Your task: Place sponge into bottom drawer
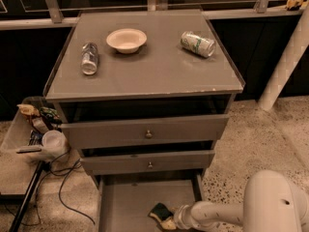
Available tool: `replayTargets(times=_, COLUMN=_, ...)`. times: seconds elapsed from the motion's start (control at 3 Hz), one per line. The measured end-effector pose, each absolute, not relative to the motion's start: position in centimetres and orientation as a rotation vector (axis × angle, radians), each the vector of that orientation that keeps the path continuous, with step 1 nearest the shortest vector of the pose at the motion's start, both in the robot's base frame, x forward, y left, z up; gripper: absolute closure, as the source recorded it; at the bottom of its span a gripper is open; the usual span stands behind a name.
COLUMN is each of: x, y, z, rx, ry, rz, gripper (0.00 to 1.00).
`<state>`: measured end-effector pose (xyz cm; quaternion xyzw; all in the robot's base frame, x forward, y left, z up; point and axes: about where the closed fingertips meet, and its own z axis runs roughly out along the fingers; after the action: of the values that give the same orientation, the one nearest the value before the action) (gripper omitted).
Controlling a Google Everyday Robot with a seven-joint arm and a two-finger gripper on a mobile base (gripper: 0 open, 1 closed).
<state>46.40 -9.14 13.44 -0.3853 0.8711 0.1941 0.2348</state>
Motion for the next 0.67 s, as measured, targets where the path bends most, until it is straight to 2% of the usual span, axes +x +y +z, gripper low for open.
replayTargets(times=0.33, x=46.4, y=-9.14, z=13.44, rx=-1.057, ry=2.39, rz=0.533, gripper=0.13)
replayTargets(times=0.67, x=46.4, y=-9.13, z=13.44, rx=-1.057, ry=2.39, rz=0.533, gripper=0.0)
